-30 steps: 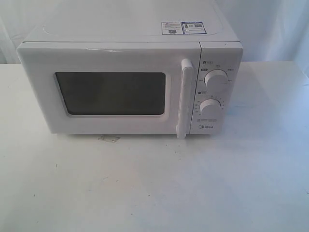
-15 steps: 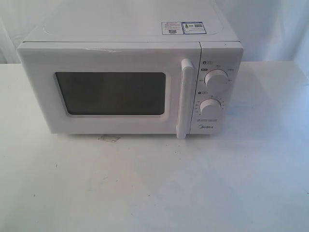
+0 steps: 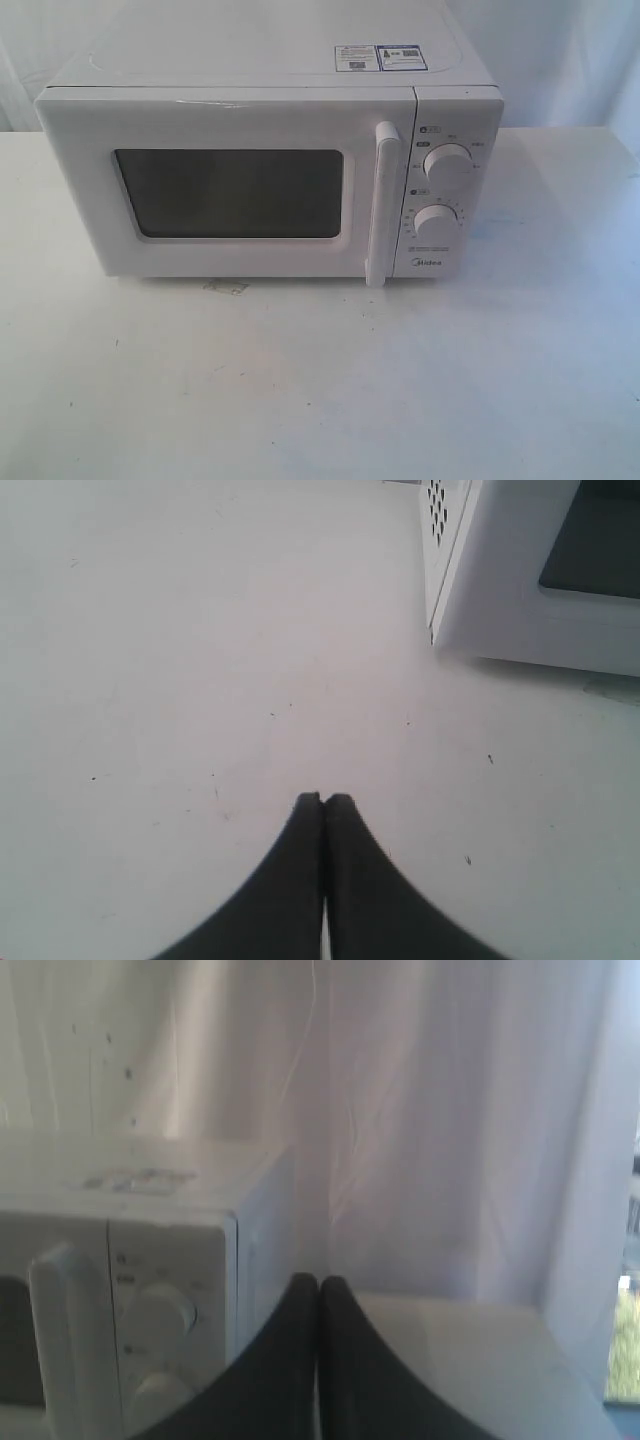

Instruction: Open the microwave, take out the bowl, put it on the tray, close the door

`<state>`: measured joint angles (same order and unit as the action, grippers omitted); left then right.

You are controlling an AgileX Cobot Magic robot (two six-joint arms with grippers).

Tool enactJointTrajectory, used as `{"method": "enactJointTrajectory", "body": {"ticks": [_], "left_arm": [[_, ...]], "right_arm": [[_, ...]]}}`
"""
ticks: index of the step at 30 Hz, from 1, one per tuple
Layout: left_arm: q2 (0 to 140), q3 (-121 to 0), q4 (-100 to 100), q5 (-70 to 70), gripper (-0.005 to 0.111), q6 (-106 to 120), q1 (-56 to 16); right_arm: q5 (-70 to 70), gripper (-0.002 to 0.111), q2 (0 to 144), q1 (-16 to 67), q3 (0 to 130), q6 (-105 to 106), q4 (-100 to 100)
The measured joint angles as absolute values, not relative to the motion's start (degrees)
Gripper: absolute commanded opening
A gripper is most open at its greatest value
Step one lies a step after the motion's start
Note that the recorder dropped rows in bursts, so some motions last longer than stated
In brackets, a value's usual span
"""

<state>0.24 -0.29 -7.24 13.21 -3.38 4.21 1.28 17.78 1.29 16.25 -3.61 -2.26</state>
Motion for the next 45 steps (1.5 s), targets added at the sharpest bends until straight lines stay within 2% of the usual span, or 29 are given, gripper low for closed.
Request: {"method": "enactJointTrajectory", "body": {"ticks": [6, 19, 27, 31, 33, 36, 40, 45], "left_arm": [[0.24, -0.29, -7.24, 13.21, 0.000, -3.38, 4.21], [0.24, -0.29, -7.24, 13.21, 0.000, -3.38, 4.21], [0.24, -0.29, -7.24, 13.21, 0.000, -3.38, 4.21], [0.24, -0.29, -7.24, 13.21, 0.000, -3.38, 4.21], [0.24, -0.29, -7.24, 13.21, 0.000, -3.38, 4.21], [0.24, -0.29, -7.24, 13.21, 0.000, -3.38, 4.21], [0.24, -0.29, -7.24, 13.21, 0.000, -3.38, 4.21], [0.24, -0.29, -7.24, 13.21, 0.000, -3.38, 4.21]], "right_arm": [[-1.52, 0.000, 24.62, 1.29, 16.34, -7.60, -2.26], [-0.39, 0.000, 27.06, 1.29, 16.34, -13.19, -1.85], [6.73, 0.000, 42.68, 3.03, 16.34, -13.59, -3.01], [20.50, 0.000, 53.41, 8.71, 17.12, -23.13, -24.39], [26.37, 0.000, 57.47, 10.21, 20.16, -42.03, -47.72], [43.57, 0.000, 63.92, 10.72, 27.11, -73.85, -85.22], [51.41, 0.000, 66.09, 10.92, 31.94, -84.47, -90.27], [53.63, 0.000, 64.33, 10.92, 33.53, -76.15, -90.49]]}}
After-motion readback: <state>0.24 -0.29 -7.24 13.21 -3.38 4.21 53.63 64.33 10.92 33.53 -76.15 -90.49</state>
